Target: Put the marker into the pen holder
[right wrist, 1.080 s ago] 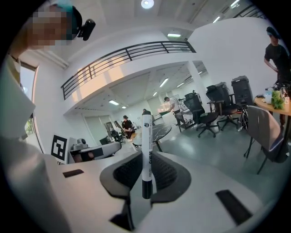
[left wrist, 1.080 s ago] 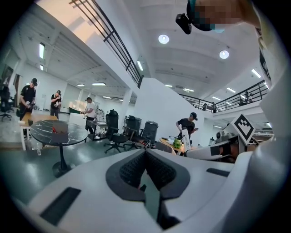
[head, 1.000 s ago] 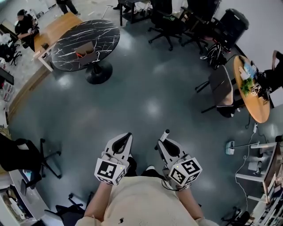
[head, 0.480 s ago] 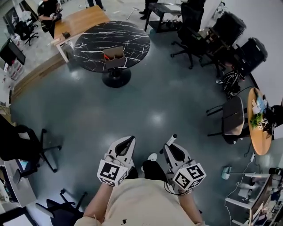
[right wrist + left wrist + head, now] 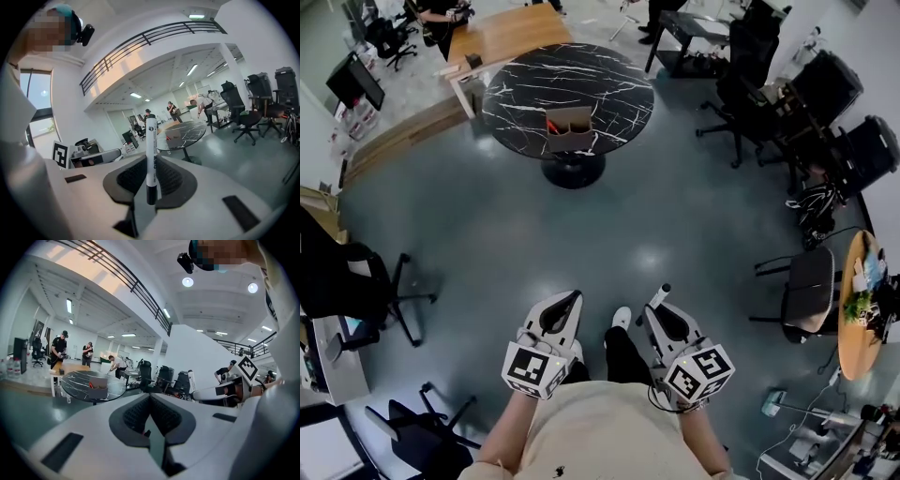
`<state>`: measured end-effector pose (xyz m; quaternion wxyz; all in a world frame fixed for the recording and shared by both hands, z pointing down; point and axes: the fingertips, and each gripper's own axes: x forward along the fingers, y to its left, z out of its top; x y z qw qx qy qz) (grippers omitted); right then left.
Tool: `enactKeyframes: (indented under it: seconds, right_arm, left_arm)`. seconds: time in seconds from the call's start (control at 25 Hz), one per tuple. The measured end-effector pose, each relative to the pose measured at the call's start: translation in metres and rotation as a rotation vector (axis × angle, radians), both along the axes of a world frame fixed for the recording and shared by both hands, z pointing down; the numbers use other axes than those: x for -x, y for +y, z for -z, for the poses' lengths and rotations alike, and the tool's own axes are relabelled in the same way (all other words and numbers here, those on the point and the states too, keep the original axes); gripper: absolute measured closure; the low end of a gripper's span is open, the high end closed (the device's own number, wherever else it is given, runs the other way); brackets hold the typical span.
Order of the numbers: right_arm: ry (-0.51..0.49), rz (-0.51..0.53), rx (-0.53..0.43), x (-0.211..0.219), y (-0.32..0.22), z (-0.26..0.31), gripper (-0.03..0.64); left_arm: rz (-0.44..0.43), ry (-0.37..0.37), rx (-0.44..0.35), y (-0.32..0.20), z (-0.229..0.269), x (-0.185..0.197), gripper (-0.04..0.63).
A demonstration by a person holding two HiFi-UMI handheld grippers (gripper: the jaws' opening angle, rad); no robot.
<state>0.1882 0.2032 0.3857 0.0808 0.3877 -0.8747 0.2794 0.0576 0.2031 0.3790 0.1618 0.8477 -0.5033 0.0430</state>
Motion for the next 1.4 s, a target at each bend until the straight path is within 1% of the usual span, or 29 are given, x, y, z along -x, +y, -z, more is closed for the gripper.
enactKeyframes:
  seconds: [0.08, 0.24, 0.36, 0.44, 0.56, 0.64, 0.72, 0.88, 1.08, 1.24, 1.4]
  right_arm:
    - [-0.009, 0.034, -0.006, -0.005, -0.026, 0.001, 0.545]
    - [-0.041, 0.090, -0.011, -0.023, -0.078, 0.003, 0.545]
    - [-0.063, 0.134, -0.008, -0.034, -0.111, 0.005, 0.545]
    - [-0.073, 0.166, -0.003, -0.039, -0.126, 0.007, 0.545]
    - [-0.070, 0.199, 0.002, -0.047, -0.143, 0.005, 0.545]
    - [-0.073, 0.204, 0.010, -0.051, -0.154, 0.003, 0.545]
    - [-0.077, 0.202, 0.017, -0.052, -0.165, 0.001, 0.545]
    - [-0.067, 0.203, 0.032, -0.046, -0.185, -0.006, 0.545]
    - [-0.041, 0.194, 0.042, -0.018, -0.217, -0.012, 0.545]
    - [-0.028, 0.167, 0.048, 0.018, -0.249, -0.013, 0.545]
    - [-0.017, 0.144, 0.029, 0.075, -0.286, -0.004, 0.545]
  left_arm:
    - [0.022, -0.011, 0.002, -0.021, -0.001, -0.008, 0.588]
    - [0.077, -0.002, 0.013, -0.065, 0.003, -0.027, 0.588]
    - [0.104, -0.062, -0.003, -0.092, 0.012, -0.042, 0.588]
    - [0.116, -0.079, -0.012, -0.105, 0.016, -0.051, 0.588]
    - [0.147, -0.056, 0.004, -0.121, 0.015, -0.061, 0.588]
    - [0.162, -0.033, 0.018, -0.131, 0.012, -0.064, 0.588]
    - [0.171, -0.027, 0.023, -0.142, 0.010, -0.063, 0.588]
    - [0.191, -0.028, 0.015, -0.163, 0.008, -0.049, 0.588]
    - [0.190, -0.022, 0.014, -0.199, 0.000, -0.016, 0.588]
    - [0.164, 0.001, 0.021, -0.234, -0.005, 0.019, 0.588]
    - [0.129, -0.012, 0.002, -0.273, 0.000, 0.068, 0.588]
